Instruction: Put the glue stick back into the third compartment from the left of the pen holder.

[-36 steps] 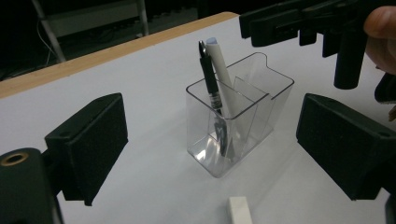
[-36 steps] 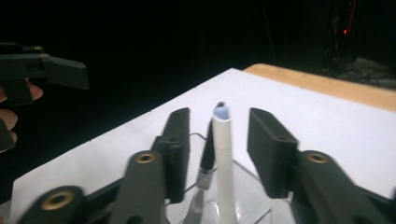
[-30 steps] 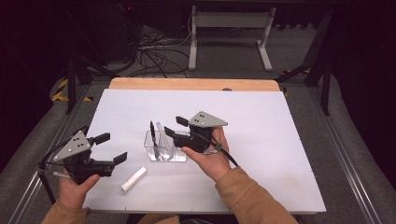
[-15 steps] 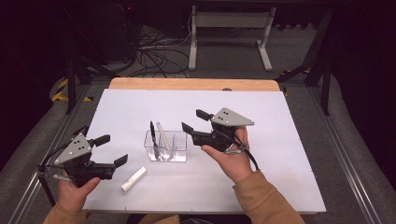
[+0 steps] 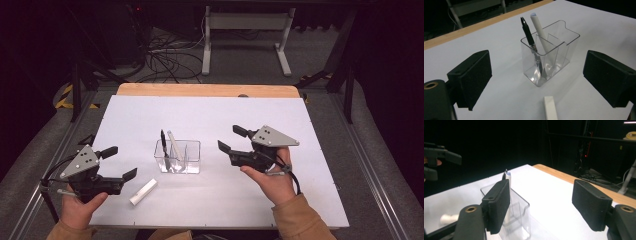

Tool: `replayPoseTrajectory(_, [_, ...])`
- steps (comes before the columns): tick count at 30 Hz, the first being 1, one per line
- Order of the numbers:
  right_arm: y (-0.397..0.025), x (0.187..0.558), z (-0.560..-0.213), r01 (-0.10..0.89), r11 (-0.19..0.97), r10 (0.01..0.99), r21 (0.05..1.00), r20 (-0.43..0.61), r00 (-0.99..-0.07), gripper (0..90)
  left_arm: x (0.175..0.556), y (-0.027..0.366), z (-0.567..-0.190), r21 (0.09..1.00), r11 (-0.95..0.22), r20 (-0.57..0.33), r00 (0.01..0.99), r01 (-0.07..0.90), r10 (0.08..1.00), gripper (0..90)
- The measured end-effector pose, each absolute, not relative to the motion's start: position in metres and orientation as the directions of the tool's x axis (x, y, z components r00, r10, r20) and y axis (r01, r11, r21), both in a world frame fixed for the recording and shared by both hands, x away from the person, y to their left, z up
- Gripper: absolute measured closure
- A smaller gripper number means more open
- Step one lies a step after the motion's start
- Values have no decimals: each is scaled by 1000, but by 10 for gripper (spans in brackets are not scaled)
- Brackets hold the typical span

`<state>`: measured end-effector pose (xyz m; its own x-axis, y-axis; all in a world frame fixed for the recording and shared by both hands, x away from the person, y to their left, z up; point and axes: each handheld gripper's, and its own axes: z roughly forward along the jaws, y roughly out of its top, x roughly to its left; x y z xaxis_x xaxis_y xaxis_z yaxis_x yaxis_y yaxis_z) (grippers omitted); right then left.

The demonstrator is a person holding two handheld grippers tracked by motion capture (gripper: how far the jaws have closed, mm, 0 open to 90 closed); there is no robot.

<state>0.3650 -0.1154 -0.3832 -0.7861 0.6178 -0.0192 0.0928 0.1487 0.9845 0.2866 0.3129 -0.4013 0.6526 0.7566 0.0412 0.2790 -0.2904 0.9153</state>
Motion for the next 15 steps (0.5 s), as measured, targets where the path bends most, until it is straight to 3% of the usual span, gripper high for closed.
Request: replayPoseTrajectory(15, [-171,357,-413,146,141,662,979,16,-749,312,286,310,-401,900,-311,36,659,306,751,88])
